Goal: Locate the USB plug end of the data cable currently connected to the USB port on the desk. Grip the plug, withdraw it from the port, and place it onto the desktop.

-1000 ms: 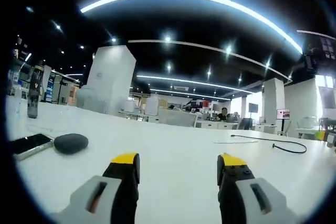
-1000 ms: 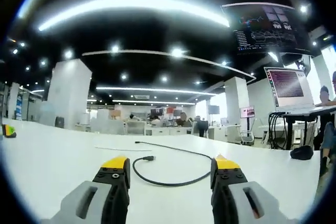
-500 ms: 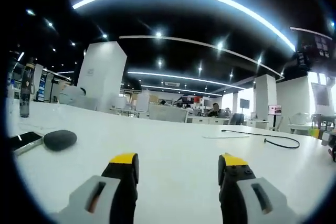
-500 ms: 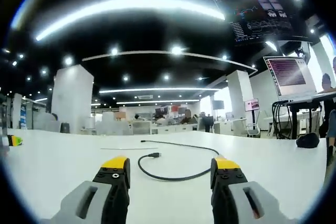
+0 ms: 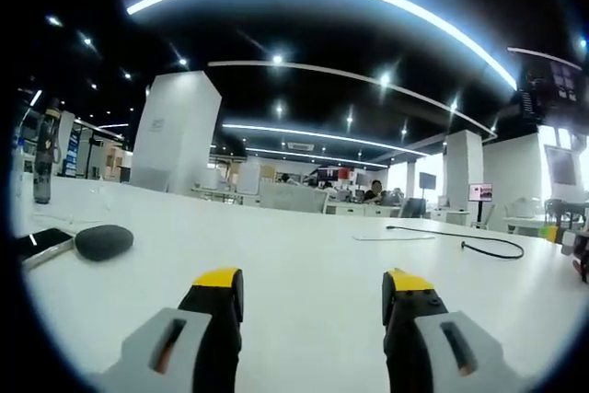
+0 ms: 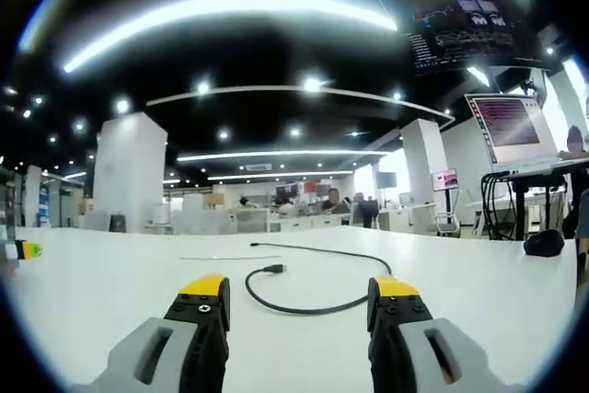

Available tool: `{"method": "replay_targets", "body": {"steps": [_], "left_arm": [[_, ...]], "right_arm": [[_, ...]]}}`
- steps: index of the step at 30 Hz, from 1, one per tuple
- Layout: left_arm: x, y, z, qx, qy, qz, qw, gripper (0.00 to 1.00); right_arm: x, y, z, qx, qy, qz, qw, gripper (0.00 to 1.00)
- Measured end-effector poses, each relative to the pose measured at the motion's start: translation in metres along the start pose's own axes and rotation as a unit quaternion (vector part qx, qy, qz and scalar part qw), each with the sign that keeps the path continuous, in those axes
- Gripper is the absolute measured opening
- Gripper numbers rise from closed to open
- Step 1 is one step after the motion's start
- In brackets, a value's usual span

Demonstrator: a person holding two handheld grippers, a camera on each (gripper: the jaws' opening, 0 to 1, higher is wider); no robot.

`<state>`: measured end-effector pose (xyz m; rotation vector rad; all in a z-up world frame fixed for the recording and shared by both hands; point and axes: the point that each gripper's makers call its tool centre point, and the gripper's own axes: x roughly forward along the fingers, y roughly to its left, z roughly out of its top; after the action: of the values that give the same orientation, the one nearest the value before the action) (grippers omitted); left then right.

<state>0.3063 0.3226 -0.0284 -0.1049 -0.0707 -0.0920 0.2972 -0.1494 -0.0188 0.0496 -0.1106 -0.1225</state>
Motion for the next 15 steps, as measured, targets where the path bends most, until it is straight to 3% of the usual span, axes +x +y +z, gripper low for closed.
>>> {"method": "replay_targets", "body": {"steps": [15], "left_arm": [[0.0041,-0.0073,-0.0019,-0.005,0.002,-0.007,1.0000,0.61]], "right_arm": [[0.0046,-0.0045,0.0006,0.001,-0.001,0.002,1.0000,0.61]]}}
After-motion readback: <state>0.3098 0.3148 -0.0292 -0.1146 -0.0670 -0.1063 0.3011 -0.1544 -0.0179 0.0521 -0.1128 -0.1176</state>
